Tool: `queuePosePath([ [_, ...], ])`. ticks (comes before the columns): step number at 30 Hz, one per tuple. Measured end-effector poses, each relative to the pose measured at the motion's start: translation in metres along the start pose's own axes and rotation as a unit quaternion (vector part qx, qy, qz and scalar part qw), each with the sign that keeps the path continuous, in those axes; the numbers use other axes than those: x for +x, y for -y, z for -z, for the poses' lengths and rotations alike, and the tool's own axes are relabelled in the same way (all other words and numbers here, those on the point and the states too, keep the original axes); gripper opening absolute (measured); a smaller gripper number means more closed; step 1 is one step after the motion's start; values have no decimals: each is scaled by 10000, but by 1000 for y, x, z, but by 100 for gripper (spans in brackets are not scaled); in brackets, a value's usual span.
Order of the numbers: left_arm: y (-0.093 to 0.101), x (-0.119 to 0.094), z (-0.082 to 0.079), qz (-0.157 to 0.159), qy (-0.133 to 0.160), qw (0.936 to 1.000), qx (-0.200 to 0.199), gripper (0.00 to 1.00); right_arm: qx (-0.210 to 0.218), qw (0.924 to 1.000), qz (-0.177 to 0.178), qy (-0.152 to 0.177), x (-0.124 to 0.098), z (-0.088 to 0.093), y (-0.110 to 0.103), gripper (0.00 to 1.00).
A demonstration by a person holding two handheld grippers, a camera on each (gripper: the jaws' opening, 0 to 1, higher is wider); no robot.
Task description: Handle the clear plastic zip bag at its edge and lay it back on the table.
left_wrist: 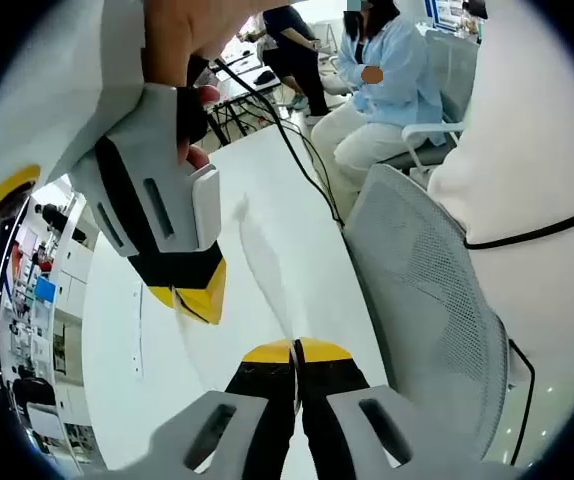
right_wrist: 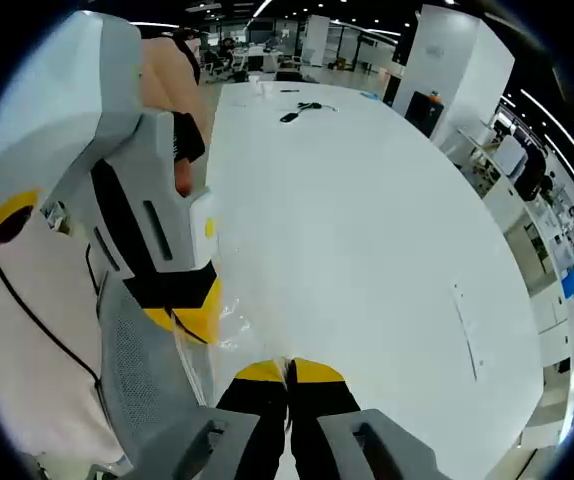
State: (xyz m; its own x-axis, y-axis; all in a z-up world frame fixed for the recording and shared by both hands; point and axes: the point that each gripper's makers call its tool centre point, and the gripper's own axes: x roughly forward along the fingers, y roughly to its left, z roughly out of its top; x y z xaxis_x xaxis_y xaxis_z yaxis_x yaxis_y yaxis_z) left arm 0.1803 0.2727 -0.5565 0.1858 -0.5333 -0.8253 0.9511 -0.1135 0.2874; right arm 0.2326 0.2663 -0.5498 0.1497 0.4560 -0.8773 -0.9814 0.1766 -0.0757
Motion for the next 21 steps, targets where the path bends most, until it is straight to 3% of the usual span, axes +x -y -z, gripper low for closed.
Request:
queuePosePath([
  [21, 11, 0, -8, 8, 134, 9999, 53, 0, 146, 9993, 328, 137, -6, -5, 19, 0],
])
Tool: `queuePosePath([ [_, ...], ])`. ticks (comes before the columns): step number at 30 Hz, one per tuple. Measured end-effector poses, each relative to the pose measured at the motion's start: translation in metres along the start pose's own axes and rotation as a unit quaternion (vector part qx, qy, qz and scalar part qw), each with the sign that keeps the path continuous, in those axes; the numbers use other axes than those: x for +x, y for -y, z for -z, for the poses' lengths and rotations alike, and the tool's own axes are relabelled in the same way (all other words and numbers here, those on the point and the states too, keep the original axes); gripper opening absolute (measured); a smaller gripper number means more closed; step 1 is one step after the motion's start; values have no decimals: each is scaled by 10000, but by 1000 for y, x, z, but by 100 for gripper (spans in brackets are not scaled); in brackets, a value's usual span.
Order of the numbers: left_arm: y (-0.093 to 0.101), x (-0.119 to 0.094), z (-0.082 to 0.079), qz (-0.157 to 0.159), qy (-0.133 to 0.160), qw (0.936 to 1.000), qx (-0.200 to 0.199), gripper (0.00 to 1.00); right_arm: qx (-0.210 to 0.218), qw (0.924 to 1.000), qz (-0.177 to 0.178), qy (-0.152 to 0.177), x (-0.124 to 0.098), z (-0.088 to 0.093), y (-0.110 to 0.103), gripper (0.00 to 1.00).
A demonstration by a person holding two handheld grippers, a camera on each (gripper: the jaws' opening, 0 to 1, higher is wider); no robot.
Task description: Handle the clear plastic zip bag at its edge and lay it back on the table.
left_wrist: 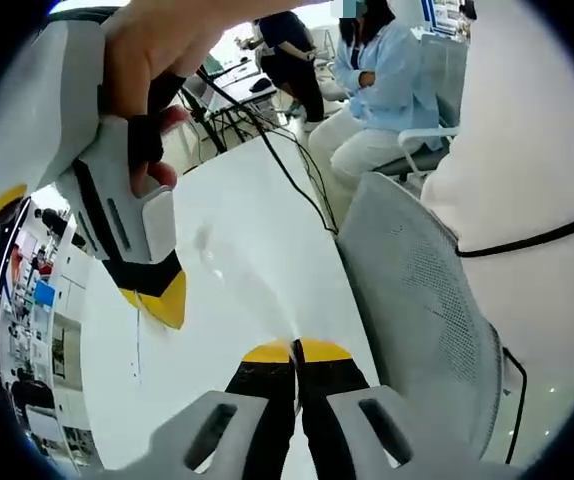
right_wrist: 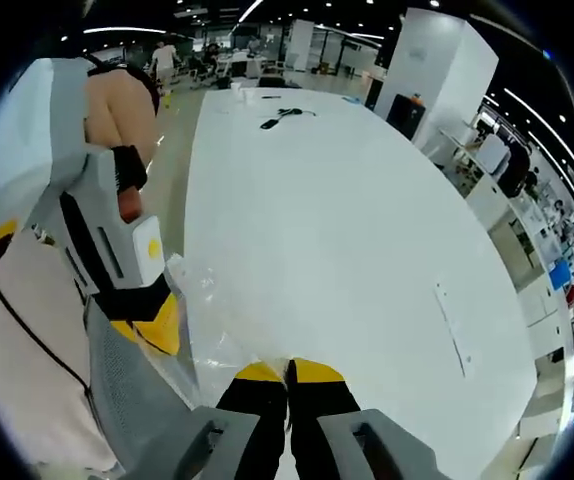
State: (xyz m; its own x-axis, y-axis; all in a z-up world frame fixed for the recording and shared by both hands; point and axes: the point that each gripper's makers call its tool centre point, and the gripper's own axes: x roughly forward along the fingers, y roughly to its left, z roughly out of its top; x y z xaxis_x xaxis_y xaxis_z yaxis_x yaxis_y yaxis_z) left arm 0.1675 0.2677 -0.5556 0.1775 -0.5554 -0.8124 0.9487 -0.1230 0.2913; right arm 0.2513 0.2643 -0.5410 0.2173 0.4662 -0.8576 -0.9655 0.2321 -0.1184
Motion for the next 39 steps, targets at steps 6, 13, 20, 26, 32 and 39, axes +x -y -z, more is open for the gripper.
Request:
queuePosePath([
  [6, 3, 1, -4, -34, 12, 9998, 205, 0, 88, 10000, 23, 31, -1, -1, 4, 0],
  [13, 7, 5, -8, -54, 19, 9991, 415, 0, 205, 9998, -38, 78, 0, -1, 6, 0],
  [20, 12, 8, -14, -6, 36, 9983, 579, 0, 368, 9991, -152, 115, 2, 0, 5, 0],
  [26, 11, 9, -14, -50, 28, 9969, 787, 0, 457, 9987, -177, 120, 3, 1, 4, 0],
  [32, 11, 11, -11, -56, 7, 9968, 802, 0, 382, 9990, -210, 100, 4, 1, 1, 0],
  [39, -2, 9, -4, -296, -32, 9981, 531, 0, 198, 9996, -173, 54, 4, 1, 0, 0],
])
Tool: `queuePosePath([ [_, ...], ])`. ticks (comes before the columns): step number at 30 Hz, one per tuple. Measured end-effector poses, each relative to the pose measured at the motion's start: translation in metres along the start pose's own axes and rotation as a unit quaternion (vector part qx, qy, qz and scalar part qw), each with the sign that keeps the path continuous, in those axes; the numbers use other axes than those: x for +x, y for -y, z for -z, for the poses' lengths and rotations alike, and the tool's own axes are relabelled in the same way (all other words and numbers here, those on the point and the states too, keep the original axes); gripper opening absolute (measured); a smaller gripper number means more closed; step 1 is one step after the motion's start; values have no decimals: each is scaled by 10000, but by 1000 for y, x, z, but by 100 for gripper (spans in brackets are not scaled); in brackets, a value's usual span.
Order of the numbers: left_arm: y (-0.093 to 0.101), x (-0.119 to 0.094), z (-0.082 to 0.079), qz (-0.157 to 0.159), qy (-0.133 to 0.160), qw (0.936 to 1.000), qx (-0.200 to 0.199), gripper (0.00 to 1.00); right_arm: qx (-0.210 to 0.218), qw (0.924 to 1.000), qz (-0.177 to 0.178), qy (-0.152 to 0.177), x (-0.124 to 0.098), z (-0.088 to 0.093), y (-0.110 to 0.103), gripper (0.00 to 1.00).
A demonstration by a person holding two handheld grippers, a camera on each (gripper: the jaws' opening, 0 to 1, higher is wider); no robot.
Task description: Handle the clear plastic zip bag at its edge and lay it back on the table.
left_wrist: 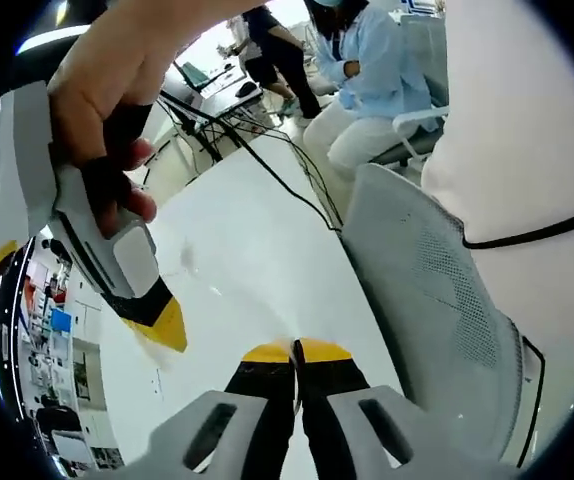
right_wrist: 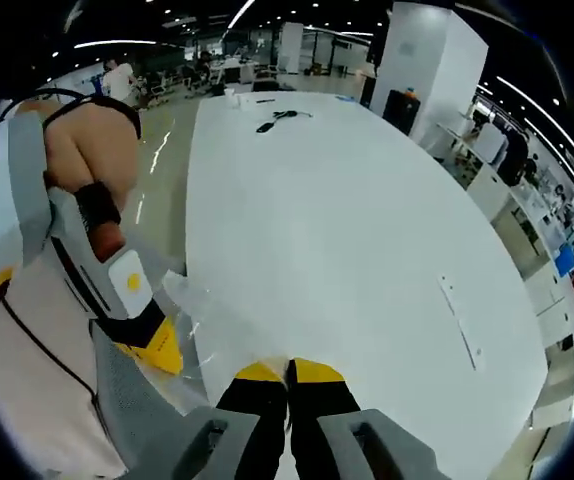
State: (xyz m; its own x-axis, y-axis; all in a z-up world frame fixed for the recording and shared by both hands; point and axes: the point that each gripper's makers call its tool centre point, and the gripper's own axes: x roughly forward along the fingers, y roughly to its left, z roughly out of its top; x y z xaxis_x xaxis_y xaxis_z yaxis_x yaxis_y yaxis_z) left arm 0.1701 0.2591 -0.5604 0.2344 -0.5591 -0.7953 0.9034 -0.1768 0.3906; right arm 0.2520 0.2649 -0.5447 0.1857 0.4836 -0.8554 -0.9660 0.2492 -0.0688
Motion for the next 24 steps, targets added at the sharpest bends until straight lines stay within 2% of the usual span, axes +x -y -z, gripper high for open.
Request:
queuePosePath([
  [7, -19, -6, 1, -341, 94, 9991, -250, 0, -183, 9998, 73, -8, -1, -2, -1, 0],
  [15, -32, -12, 1, -560, 259, 9964, -579, 3, -442, 9989, 162, -29, -2, -4, 0, 0],
  [24, -47, -24, -2, -748, 594, 9891, -1116, 7, -685, 9972, 283, -96, -4, -3, 5, 0],
])
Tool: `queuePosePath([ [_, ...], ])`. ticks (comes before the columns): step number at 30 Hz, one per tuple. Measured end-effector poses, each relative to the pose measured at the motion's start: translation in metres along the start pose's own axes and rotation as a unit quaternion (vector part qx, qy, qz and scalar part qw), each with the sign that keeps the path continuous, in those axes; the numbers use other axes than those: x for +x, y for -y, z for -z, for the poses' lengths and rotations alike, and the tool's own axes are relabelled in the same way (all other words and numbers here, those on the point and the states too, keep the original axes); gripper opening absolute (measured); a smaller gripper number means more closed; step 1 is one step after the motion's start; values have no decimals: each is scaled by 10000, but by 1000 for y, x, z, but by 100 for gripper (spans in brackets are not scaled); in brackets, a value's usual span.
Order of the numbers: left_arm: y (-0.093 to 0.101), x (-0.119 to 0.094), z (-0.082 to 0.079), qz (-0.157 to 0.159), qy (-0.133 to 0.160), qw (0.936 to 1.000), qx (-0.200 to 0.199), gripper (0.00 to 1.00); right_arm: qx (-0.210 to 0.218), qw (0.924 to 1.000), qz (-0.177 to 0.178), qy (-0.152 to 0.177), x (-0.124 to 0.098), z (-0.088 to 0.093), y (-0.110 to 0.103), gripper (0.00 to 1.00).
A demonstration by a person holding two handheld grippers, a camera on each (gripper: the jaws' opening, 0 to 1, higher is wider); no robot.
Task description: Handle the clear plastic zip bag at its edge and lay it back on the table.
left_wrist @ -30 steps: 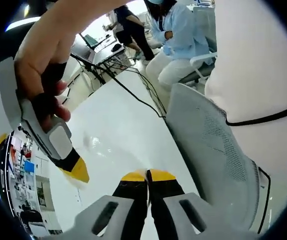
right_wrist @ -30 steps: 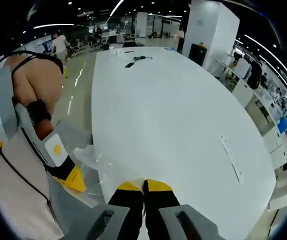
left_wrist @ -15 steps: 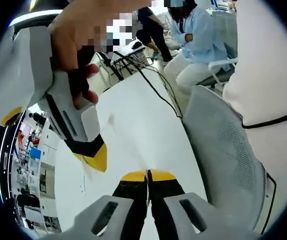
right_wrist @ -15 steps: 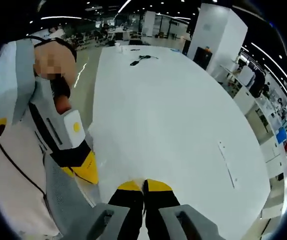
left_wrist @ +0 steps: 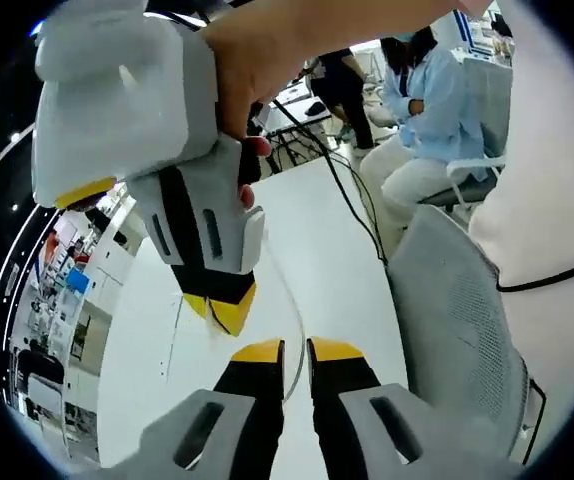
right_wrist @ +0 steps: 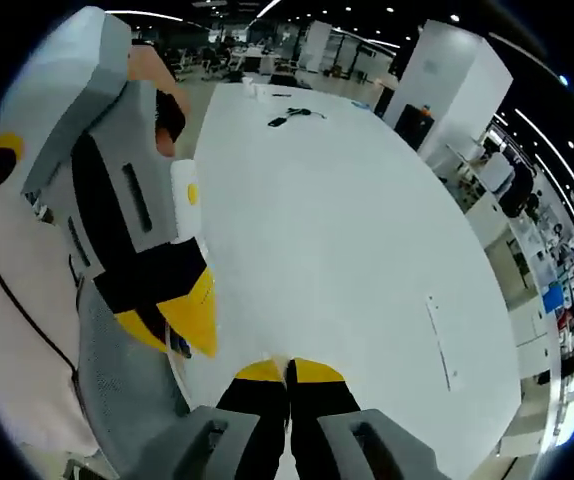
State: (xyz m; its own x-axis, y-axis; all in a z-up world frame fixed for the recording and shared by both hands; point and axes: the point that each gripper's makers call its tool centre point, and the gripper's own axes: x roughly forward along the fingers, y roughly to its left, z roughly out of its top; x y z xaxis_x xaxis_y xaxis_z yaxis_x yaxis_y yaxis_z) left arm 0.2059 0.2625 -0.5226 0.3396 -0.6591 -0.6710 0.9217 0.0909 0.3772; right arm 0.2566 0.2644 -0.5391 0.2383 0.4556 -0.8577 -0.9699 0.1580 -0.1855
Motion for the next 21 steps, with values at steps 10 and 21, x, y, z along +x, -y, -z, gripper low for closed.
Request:
queuePosePath([
  [10, -10, -18, -12, -191, 438, 9970, -606, 10, -88, 9999, 96, -14, -5, 2, 8, 0],
  [21, -14, -35, 4, -437, 914, 9774, -1857, 14, -121, 9995, 295, -31, -6, 8, 29, 0],
])
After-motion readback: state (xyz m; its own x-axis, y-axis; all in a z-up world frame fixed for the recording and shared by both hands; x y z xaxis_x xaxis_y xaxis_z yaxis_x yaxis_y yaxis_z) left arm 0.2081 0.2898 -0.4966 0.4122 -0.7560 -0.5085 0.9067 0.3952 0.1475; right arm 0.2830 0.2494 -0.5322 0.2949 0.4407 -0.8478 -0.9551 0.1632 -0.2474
